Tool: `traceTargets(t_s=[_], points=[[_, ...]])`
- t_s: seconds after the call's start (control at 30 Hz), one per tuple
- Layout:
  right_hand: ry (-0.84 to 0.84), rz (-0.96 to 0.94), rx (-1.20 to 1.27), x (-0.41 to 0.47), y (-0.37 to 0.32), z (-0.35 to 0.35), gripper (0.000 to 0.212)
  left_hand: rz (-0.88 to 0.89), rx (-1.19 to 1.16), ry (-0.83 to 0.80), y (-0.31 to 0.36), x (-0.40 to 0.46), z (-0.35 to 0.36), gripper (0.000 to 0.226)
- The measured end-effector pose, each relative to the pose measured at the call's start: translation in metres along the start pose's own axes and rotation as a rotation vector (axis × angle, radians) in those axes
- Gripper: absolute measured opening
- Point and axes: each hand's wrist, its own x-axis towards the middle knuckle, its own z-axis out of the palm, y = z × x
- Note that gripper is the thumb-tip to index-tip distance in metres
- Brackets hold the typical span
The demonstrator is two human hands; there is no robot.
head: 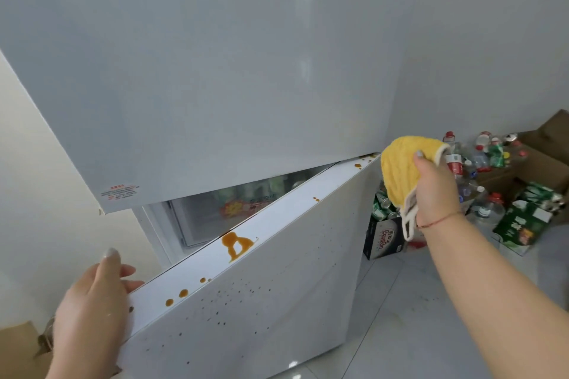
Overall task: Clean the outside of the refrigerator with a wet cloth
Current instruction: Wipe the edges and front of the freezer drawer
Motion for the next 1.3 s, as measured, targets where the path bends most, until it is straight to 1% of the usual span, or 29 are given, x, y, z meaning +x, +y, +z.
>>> traceTargets(t_s=[0.1,0.17,0.23,0.27,0.33,0.37,0.43,0.47,0.5,0.57,0.63,0.67,0.77,0.93,1.1,1.23,1.3], points=[[-0.069,-0.174,-0.225,0.034,0.006,0.01,0.034,-0.075,-0.011,0.039,-0.005,-0.001,0.002,0.064],[-0.188,-0.245,-0.407,0.049,0.016,0.019,0.031,-0.086,0.042,0.047,-0.01,-0.003,0.004,0.065],[-0.298,-0.34,-0.597,0.058,0.03,0.028,0.023,-0.051,0.134,0.031,-0.009,-0.008,0.003,0.074],[-0.317,-0.39,-0.664,0.061,0.035,0.032,0.022,-0.013,0.186,0.005,-0.005,-0.013,0.003,0.081],[-0.313,-0.45,-0.707,0.065,0.044,0.035,0.023,0.08,0.291,-0.054,0.009,-0.022,0.004,0.096],[-0.309,-0.458,-0.715,0.066,0.046,0.035,0.023,0.111,0.317,-0.093,0.016,-0.024,0.005,0.098],[-0.32,-0.474,-0.749,0.068,0.048,0.033,0.023,0.122,0.345,-0.181,0.025,-0.027,0.011,0.093],[-0.33,-0.49,-0.775,0.069,0.049,0.032,0.025,0.099,0.34,-0.251,0.028,-0.028,0.014,0.092],[-0.336,-0.503,-0.795,0.069,0.048,0.031,0.027,0.069,0.329,-0.329,0.027,-0.028,0.017,0.096],[-0.347,-0.506,-0.793,0.068,0.045,0.029,0.03,-0.011,0.286,-0.444,0.024,-0.03,0.022,0.107],[-0.381,-0.494,-0.784,0.064,0.039,0.031,0.033,-0.051,0.201,-0.478,0.023,-0.033,0.024,0.113],[-0.404,-0.494,-0.793,0.061,0.035,0.033,0.035,-0.063,0.159,-0.482,0.024,-0.035,0.023,0.111],[-0.465,-0.492,-0.787,0.049,0.028,0.042,0.038,-0.081,0.107,-0.489,0.024,-0.036,0.023,0.099],[-0.569,-0.526,-0.666,0.02,0.034,0.061,0.026,-0.071,0.139,-0.44,0.025,-0.032,0.025,0.098],[-0.626,-0.622,-0.623,-0.02,0.041,0.072,0.025,-0.067,0.127,-0.407,0.027,-0.028,0.025,0.092],[-0.647,-0.653,-0.58,-0.059,0.042,0.078,0.035,-0.097,0.108,-0.409,0.028,-0.024,0.024,0.093],[-0.658,-0.673,-0.602,-0.082,0.042,0.081,0.038,-0.105,0.094,-0.407,0.028,-0.022,0.024,0.093]])
